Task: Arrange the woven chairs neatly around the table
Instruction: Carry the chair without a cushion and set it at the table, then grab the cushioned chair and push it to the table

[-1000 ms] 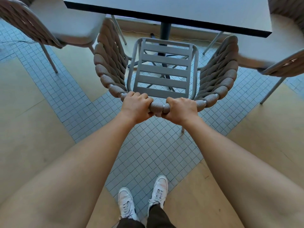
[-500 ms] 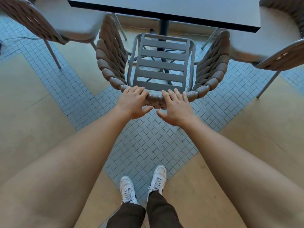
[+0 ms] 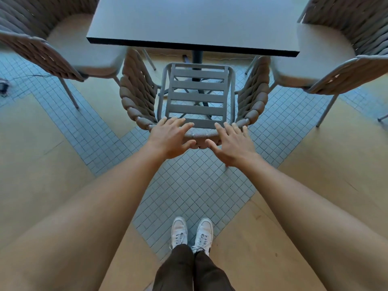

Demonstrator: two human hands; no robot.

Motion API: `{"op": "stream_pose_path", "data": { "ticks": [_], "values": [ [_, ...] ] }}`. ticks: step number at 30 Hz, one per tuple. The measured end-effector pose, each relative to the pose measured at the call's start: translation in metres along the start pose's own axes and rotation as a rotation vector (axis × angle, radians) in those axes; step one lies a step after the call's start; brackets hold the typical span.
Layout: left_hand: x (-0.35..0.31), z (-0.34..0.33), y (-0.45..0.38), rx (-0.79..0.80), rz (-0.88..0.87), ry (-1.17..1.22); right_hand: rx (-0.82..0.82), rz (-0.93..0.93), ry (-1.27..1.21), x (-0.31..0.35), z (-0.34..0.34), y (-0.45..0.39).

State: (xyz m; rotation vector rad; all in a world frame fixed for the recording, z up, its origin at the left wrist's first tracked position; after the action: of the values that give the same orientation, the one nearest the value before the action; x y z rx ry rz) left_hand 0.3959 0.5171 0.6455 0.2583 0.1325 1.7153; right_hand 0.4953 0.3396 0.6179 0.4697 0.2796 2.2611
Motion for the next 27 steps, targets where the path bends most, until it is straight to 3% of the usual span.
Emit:
{"op": "stream_pose_path", "data": {
  "ticks": [27],
  "values": [
    [-0.062, 0.114, -0.077, -0.15, -0.282, 0.028, -0.162, -0.31, 0.04, -0.086, 0.121, 0.053]
  ]
}}
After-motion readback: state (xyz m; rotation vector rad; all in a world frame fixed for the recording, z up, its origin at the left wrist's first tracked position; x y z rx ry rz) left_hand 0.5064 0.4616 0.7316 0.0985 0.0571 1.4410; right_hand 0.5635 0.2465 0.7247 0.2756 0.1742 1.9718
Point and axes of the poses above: each hand's wrist, its own y-axis away from the middle knuckle, its own z-axis out of the back of the hand, x = y × z, the point moved 4 cm from there along -y, towards the middle knuckle, and after that the axes turned 7 degrees about -y, right-handed, at the moved point
